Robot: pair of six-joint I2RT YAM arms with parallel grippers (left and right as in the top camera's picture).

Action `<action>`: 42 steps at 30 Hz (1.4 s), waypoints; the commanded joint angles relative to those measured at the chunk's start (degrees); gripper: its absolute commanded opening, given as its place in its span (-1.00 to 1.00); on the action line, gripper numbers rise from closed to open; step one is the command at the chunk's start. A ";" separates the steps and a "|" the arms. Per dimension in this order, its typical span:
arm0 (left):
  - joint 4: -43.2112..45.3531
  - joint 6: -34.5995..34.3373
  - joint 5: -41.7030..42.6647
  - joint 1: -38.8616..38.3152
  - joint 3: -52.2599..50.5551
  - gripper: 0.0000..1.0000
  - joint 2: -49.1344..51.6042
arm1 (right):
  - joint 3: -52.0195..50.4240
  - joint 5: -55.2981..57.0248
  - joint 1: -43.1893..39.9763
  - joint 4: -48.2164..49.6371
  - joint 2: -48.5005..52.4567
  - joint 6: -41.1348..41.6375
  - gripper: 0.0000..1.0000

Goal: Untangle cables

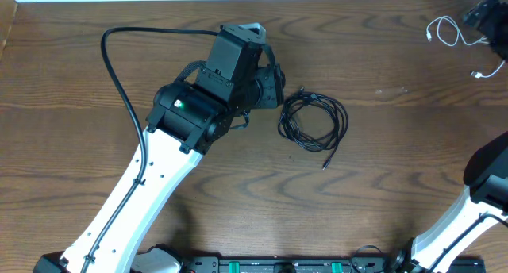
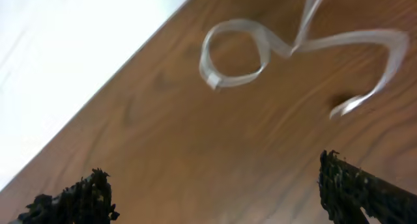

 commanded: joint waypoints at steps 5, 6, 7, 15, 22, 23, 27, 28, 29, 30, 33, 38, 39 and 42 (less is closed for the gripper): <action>-1.14 4.70 1.42 0.28 0.46 0.13 1.75 | 0.44 -21.75 5.05 -14.45 -0.39 -13.09 0.97; -1.09 4.70 2.86 0.28 0.33 0.13 2.49 | 0.44 -21.16 5.86 -16.17 -0.39 -14.47 0.97; -1.09 4.68 4.92 0.28 0.26 0.13 3.45 | 0.44 -19.89 6.73 -17.86 -0.39 -15.10 0.97; -1.44 4.22 11.98 0.13 0.26 0.02 14.56 | 0.44 -10.12 11.37 -21.77 -0.39 -15.06 0.99; -1.53 2.51 12.02 0.13 0.26 -0.06 23.74 | 0.44 -7.32 11.26 -22.80 -0.37 -15.08 0.99; -1.29 2.34 12.26 0.13 0.26 -0.07 24.76 | 0.44 -7.19 11.26 -22.95 -0.37 -15.08 0.98; 0.46 2.16 15.06 0.11 0.26 -0.14 28.68 | 0.37 -7.10 11.26 -23.30 -0.37 -15.08 0.98; 0.74 1.73 15.17 0.00 0.26 -0.16 29.35 | 0.33 -7.06 11.26 -23.37 -0.37 -15.08 0.98; 1.20 1.33 15.17 -0.17 0.26 -0.17 30.21 | 0.33 -6.93 11.26 -23.39 -0.37 -15.08 0.98; 1.60 0.70 15.17 -0.33 0.26 -0.19 30.93 | 0.33 -6.71 11.26 -23.43 -0.37 -15.08 0.99; 3.06 -0.33 15.10 -1.25 0.26 -0.22 32.83 | 0.33 -6.29 11.32 -23.65 -0.37 -15.08 0.99; 4.50 -0.59 11.63 -2.45 0.26 -0.23 35.32 | 0.33 -6.32 11.32 -24.09 -0.37 -15.08 0.99; 4.55 -0.57 11.26 -2.51 0.26 -0.24 35.80 | 0.33 -6.29 11.32 -24.20 -0.37 -15.10 0.98; 4.55 -0.57 10.14 -2.51 0.26 -0.62 36.44 | 0.33 -6.29 11.32 -24.44 -0.37 -15.10 0.98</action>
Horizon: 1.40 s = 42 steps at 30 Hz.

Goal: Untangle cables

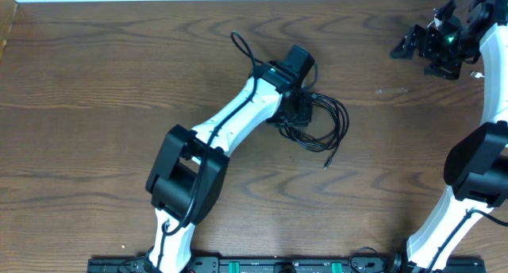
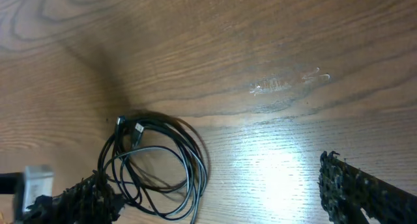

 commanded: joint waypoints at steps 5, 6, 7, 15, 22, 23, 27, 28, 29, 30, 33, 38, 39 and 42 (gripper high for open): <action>0.09 0.04 -5.92 0.28 0.26 -0.85 1.18 | 0.00 0.39 0.02 -0.22 -0.37 -1.16 0.99; 0.24 0.26 -5.92 0.35 0.33 -0.85 0.87 | -0.39 0.39 0.07 -0.24 -0.37 -1.16 0.98; 0.26 0.74 -5.66 0.46 0.55 -0.85 0.35 | -0.76 0.39 0.15 -0.22 -0.37 -1.16 0.99; 0.81 7.78 2.10 0.61 4.07 -0.85 -14.23 | -3.50 -6.14 2.01 0.13 -0.37 -5.03 0.94; 1.01 7.72 2.12 0.61 4.07 -0.85 -27.06 | -3.48 -17.94 5.77 0.24 -0.37 -10.75 0.82; 0.85 7.72 2.19 0.61 4.07 -0.85 -28.17 | -3.48 -19.58 6.49 0.26 -0.37 -11.63 0.80; 0.66 7.67 3.89 0.72 4.07 -0.85 -30.12 | -3.48 -24.57 9.68 0.74 -0.37 -13.07 0.74; 0.63 7.67 3.87 0.72 4.07 -0.85 -30.12 | -3.48 -25.51 10.54 0.96 -0.37 -13.20 0.73; 0.61 7.72 3.76 0.74 4.07 -0.84 -30.10 | -3.48 -26.45 11.30 1.16 -0.37 -13.20 0.71; 0.59 7.69 3.78 0.96 4.04 -0.85 -30.01 | -3.48 -27.67 12.22 1.51 -0.37 -13.20 0.70; 0.44 7.69 3.76 1.95 4.04 -0.86 -29.70 | -3.48 -29.40 14.43 2.54 -0.37 -13.40 0.66; -1.77 7.06 0.31 4.96 4.02 -0.85 -29.66 | -3.48 -27.43 15.87 2.78 -0.37 -13.33 0.62; -2.91 7.06 -0.87 5.75 4.02 -0.85 -29.66 | -3.48 -26.08 15.87 2.78 -0.37 -12.94 0.62; -7.26 7.06 -4.02 8.09 4.02 -0.85 -29.62 | -3.48 -20.65 15.45 2.89 -0.37 -9.60 0.65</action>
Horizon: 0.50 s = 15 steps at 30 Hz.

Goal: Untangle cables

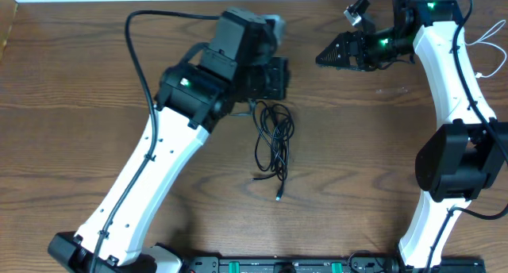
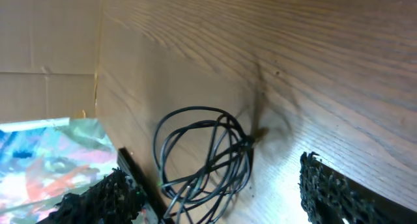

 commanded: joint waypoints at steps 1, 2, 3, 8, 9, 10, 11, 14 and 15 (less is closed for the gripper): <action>-4.17 0.42 -5.22 3.04 -0.35 -0.84 0.26 | -0.37 6.49 -0.76 0.22 -0.37 3.45 0.67; -5.90 0.44 -6.19 3.85 -0.57 -0.84 0.50 | -0.37 8.50 -1.09 0.24 -0.37 4.48 0.69; -7.21 0.42 -6.38 4.66 -1.40 -0.81 0.92 | -0.37 9.86 -1.31 0.22 -0.37 4.94 0.70; -7.67 1.16 -1.01 5.03 -5.11 -0.46 3.39 | -0.37 12.37 -1.25 -0.07 -0.37 5.09 0.77; -7.69 1.99 0.33 4.92 -5.38 -0.35 4.22 | -0.37 12.87 -1.07 -0.13 -0.37 5.09 0.78; -7.72 2.45 1.01 4.87 -5.62 -0.24 5.16 | -0.37 13.03 -0.87 -0.17 -0.37 5.09 0.79; -7.82 2.60 1.11 4.90 -5.92 -0.17 6.14 | -0.37 13.33 -0.70 -0.22 -0.37 5.09 0.79; -7.89 3.02 0.42 4.96 -6.40 -0.12 9.40 | -0.37 14.62 -0.22 -0.31 -0.37 5.07 0.81; -7.91 3.08 -0.70 5.05 -6.45 -0.12 10.67 | -0.37 14.97 -0.09 -0.44 -0.37 5.07 0.82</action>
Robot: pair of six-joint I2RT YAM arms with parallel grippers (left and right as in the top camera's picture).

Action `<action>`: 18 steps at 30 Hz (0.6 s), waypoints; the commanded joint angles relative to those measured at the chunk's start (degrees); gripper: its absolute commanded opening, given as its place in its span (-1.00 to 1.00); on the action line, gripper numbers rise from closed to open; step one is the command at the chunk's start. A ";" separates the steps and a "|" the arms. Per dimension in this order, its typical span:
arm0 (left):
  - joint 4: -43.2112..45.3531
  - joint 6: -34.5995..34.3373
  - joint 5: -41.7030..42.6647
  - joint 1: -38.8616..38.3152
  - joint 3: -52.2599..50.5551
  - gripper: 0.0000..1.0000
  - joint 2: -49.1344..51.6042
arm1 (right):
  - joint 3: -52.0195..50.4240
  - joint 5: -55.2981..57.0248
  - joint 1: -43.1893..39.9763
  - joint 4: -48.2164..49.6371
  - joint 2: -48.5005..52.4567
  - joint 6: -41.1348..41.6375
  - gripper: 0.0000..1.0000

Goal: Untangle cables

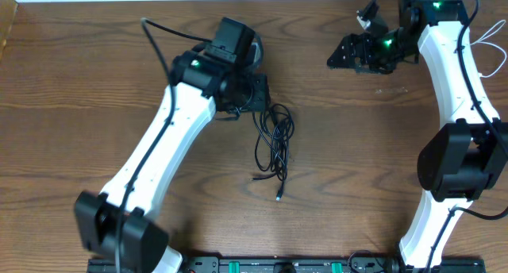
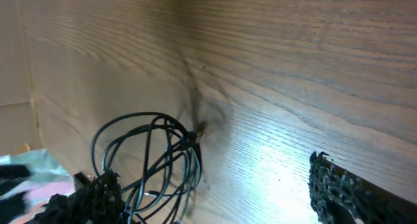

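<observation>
A black cable [image 1: 275,143] lies as a long, narrow bundle of loops at the table's middle, with its plug end [image 1: 278,197] toward the front. Its top end runs into my left gripper [image 1: 259,93], which looks shut on it. My right gripper [image 1: 340,54] is to the right of it and points left toward the bundle. In the right wrist view this gripper [image 2: 218,204] stands wide open and empty, and the black cable [image 2: 153,155] shows beside its left finger [image 2: 98,198]. A white cable [image 1: 486,44] lies at the far right edge.
The brown wooden table [image 1: 373,170] reaches the white back wall. The left arm [image 1: 159,154] crosses the left half diagonally, and the right arm [image 1: 456,82] runs down the right side. Cardboard and a coloured sheet [image 2: 26,178] show at the edge of the right wrist view.
The left arm's links have changed pose, but its gripper stays at the top of the black cable. My right gripper has drawn back a little to the right, still open. The cable has not moved.
First my left gripper was next to a round black coil, and my right gripper was open over the white cable at the far right. Then the left was on the coil and the right had moved left. Later the coil was further left, stretched long from the left gripper.
</observation>
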 commanded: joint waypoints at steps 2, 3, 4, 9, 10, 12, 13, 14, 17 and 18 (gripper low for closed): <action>-0.24 1.75 -2.78 0.44 -0.76 -0.10 5.73 | -0.37 3.06 1.03 -0.74 -0.37 0.55 0.83; -0.22 1.73 -3.43 0.63 -0.76 -0.10 6.80 | -0.37 3.52 1.09 -0.98 -0.37 0.55 0.84; -0.20 1.73 -3.41 0.83 -0.76 -0.11 7.74 | -0.37 3.89 1.09 -1.20 -0.37 0.52 0.85; -0.35 1.75 -3.23 0.87 -0.79 -0.10 11.98 | -0.37 5.07 1.07 -1.57 -0.37 0.55 0.86; -0.28 1.77 -2.95 0.79 -0.79 -0.11 12.81 | -0.37 5.07 1.07 -1.55 -0.37 0.55 0.86; 0.04 1.97 -1.62 0.72 -0.76 -0.12 14.32 | -0.37 5.05 1.09 -1.57 -0.37 0.55 0.87; 0.46 2.23 -0.44 0.72 -0.79 -0.14 14.97 | -0.37 5.05 1.09 -1.57 -0.37 0.57 0.87; 0.96 2.75 0.59 0.72 -0.79 -0.29 15.37 | -0.37 5.05 1.09 -1.57 -0.37 0.57 0.87; 2.54 3.23 1.62 0.74 -0.76 -0.84 15.74 | -0.37 5.05 1.42 -1.57 -0.37 0.57 0.85; 3.13 3.21 1.66 0.79 -0.68 -0.85 15.61 | -0.37 4.96 1.62 -1.57 -0.37 0.59 0.84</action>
